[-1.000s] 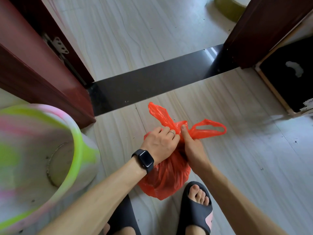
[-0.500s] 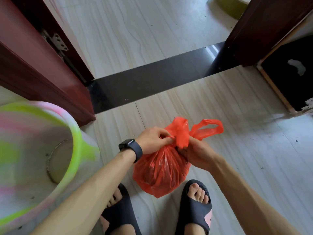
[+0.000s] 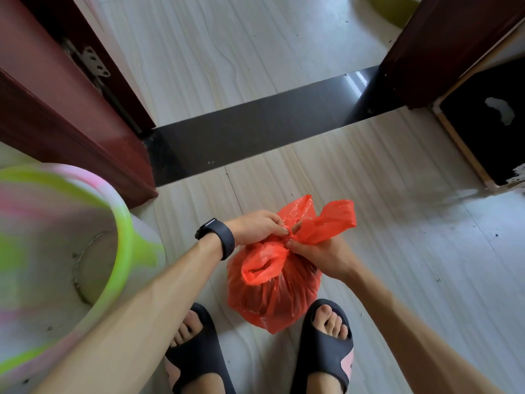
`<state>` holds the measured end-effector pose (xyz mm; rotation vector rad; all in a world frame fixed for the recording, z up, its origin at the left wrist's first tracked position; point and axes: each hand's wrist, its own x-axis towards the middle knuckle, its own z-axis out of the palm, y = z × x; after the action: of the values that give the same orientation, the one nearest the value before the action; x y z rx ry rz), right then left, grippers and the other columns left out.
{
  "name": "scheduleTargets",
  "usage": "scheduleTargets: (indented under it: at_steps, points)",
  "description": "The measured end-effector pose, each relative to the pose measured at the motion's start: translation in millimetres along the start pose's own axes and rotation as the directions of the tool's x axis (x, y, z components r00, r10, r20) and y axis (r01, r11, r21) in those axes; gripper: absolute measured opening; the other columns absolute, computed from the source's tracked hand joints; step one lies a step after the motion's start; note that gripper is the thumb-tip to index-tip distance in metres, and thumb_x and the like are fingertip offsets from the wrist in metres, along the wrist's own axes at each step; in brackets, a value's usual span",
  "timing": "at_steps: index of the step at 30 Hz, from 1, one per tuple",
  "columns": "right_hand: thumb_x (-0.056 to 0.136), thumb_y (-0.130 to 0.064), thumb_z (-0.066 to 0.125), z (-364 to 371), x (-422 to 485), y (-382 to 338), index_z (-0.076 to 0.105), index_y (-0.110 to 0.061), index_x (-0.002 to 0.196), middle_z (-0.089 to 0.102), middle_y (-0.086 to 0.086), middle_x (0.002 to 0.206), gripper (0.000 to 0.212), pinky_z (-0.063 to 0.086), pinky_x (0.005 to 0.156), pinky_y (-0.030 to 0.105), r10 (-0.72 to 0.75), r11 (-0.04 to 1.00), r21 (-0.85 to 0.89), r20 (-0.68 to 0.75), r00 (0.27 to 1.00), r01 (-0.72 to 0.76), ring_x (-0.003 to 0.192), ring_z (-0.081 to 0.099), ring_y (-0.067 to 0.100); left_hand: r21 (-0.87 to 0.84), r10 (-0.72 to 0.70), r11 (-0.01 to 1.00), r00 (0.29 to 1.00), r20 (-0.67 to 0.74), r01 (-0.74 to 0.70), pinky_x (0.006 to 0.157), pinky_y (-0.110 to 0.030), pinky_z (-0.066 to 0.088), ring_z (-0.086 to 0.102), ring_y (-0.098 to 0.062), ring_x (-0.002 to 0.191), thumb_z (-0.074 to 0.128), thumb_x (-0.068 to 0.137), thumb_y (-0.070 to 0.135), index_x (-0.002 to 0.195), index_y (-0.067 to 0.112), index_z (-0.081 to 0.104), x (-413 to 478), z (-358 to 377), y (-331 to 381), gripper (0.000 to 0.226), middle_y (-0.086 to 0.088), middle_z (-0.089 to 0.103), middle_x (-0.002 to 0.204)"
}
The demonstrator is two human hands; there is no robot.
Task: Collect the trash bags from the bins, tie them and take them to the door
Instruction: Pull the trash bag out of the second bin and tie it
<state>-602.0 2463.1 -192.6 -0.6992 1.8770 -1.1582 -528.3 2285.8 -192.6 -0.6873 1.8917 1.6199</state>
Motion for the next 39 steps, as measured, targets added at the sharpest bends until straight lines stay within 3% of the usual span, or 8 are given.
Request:
scheduleTargets:
  at_steps: [2, 5, 10, 18, 24, 30, 35, 39]
  points:
    - [0.089, -0.018, 0.07, 6, 1, 4, 0.066, -0.02, 0.085, 0.068, -0.011, 0.078, 0.005, 0.05, 0.067, 0.026, -0.072, 0.987, -0.149, -0.071, 0.995, 0.061, 0.074, 0.064, 0.003, -0.007, 0.012, 1.0, 1.0, -0.026, -0.012, 0.068, -0.026, 0.043, 0.051, -0.013, 0.066, 0.062, 0.093, 0.015, 0.069, 0.018, 0.059, 0, 3, 2, 0.024, 0.0, 0.057, 0.07]
    - [0.086, -0.035, 0.056, 15, 2, 9, 0.061, -0.016, 0.079, 0.064, 0.0, 0.075, 0.021, 0.049, 0.065, 0.043, -0.115, 0.966, -0.252, -0.254, 0.96, 0.049, 0.069, 0.061, 0.017, -0.207, 0.026, 0.978, 0.998, -0.051, -0.036, 0.046, -0.015, 0.034, 0.04, -0.008, 0.053, 0.058, 0.096, 0.021, 0.073, 0.017, 0.055, -4, 6, 4, 0.023, 0.005, 0.049, 0.061]
    - [0.083, -0.039, 0.064, 18, 7, 0, 0.054, -0.033, 0.088, 0.064, -0.002, 0.087, 0.013, 0.048, 0.065, 0.032, -0.101, 0.993, -0.108, -0.498, 0.862, 0.054, 0.074, 0.062, 0.011, -0.293, 0.071, 0.948, 0.979, -0.19, -0.126, 0.046, -0.009, 0.037, 0.048, 0.004, 0.047, 0.052, 0.1, 0.027, 0.098, 0.015, 0.055, -10, 8, 3, 0.013, 0.007, 0.053, 0.069]
    - [0.088, -0.017, 0.071, 18, 13, -13, 0.056, -0.03, 0.079, 0.064, -0.019, 0.065, 0.022, 0.042, 0.053, 0.017, -0.08, 0.997, -0.021, -0.472, 0.878, 0.08, 0.057, 0.056, -0.002, -0.359, 0.059, 0.929, 0.992, -0.112, -0.096, 0.033, -0.013, 0.027, 0.037, -0.001, 0.036, 0.059, 0.097, 0.025, 0.094, 0.012, 0.066, -14, 0, 6, 0.015, 0.013, 0.049, 0.046]
    - [0.088, -0.017, 0.072, 13, 19, -23, 0.061, -0.022, 0.075, 0.067, -0.011, 0.07, 0.017, 0.048, 0.055, 0.025, -0.107, 0.994, -0.039, -0.389, 0.915, 0.1, 0.06, 0.061, 0.003, -0.245, 0.113, 0.95, 0.945, -0.306, -0.193, 0.044, -0.006, 0.037, 0.054, 0.007, 0.046, 0.068, 0.091, 0.02, 0.101, 0.005, 0.07, -16, -1, 3, 0.018, 0.014, 0.063, 0.06]
    - [0.091, -0.02, 0.07, 8, 25, -22, 0.065, -0.008, 0.087, 0.07, 0.005, 0.085, 0.014, 0.052, 0.07, 0.038, -0.14, 0.988, -0.109, -0.326, 0.935, 0.11, 0.077, 0.067, 0.017, -0.04, 0.217, 0.965, 0.869, -0.444, -0.261, 0.081, -0.035, 0.056, 0.069, -0.013, 0.081, 0.075, 0.076, 0.041, 0.081, 0.029, 0.069, -15, -6, -4, 0.015, 0.006, 0.073, 0.079]
    - [0.091, -0.038, 0.069, -1, 35, -17, 0.066, -0.018, 0.077, 0.067, -0.004, 0.074, 0.025, 0.051, 0.064, 0.036, -0.098, 0.987, -0.148, -0.246, 0.964, 0.063, 0.067, 0.063, 0.01, 0.064, 0.259, 0.961, 0.794, -0.55, -0.269, 0.081, -0.032, 0.055, 0.066, -0.009, 0.081, 0.074, 0.082, 0.032, 0.077, 0.026, 0.064, -19, -9, -3, 0.013, 0.011, 0.07, 0.079]
    - [0.083, -0.064, 0.063, -3, 39, -3, 0.067, -0.021, 0.076, 0.067, -0.004, 0.072, 0.043, 0.055, 0.068, 0.047, -0.019, 0.988, -0.154, -0.247, 0.969, -0.019, 0.068, 0.064, 0.012, 0.419, 0.42, 0.883, 0.755, -0.504, -0.211, 0.067, -0.024, 0.046, 0.057, -0.002, 0.069, 0.07, 0.083, 0.032, 0.08, 0.024, 0.056, -30, -11, 4, 0.016, 0.014, 0.064, 0.074]
